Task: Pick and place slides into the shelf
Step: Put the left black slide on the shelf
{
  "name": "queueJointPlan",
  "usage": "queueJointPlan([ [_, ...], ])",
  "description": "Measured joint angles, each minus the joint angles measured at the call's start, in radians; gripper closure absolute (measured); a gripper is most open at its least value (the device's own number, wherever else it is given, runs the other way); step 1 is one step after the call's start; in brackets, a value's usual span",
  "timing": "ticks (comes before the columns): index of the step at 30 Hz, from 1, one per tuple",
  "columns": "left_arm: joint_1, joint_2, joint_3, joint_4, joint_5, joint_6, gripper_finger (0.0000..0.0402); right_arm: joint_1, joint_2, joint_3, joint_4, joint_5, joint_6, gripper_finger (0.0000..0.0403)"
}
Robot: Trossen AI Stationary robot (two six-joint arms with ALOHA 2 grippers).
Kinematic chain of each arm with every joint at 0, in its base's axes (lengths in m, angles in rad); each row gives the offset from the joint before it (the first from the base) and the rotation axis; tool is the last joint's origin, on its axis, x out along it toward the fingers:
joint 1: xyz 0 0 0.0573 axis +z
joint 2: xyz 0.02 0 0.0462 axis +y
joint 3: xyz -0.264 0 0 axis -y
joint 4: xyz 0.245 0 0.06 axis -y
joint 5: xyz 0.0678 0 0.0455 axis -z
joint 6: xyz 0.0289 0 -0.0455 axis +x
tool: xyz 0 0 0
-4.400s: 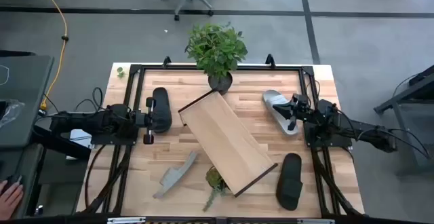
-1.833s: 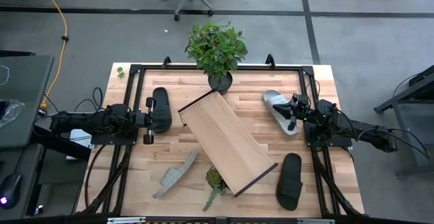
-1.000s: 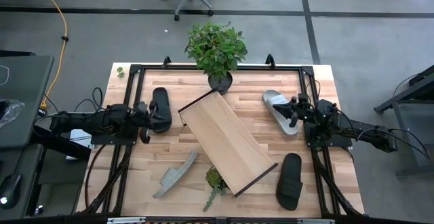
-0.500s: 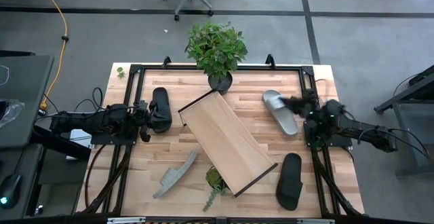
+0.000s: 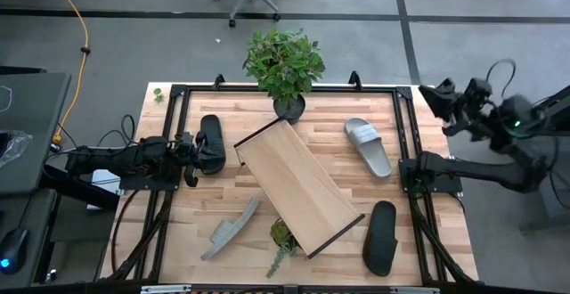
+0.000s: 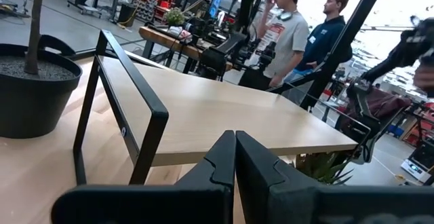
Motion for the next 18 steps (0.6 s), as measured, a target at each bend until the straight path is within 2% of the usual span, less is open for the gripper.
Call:
queueJointPlan([
  [3,0.000,0.000,0.000,0.000,0.000,0.000,0.0401,0.000,0.142,0.180,-0.097,-0.053,-0.068,0.0403],
  [6,0.000,0.000,0.000,0.000,0.000,0.000,0.0401,0.000,0.283,0.350,-0.266,-0.095,-0.136,0.0403],
  [12,0.000,0.000,0.000,0.011,-0.010,-0.026,0.0401,0.000,0.481,0.610,-0.564,-0.095,-0.207,0.0403],
  [16,0.000,0.000,0.005,0.230,-0.053,-0.051,0.0401,0.000,0.544,0.705,-0.629,-0.093,-0.219,0.0403],
  [18,0.000,0.000,0.030,0.357,-0.066,-0.009,0.0401,0.000,0.560,0.731,-0.635,-0.092,-0.219,0.0403],
])
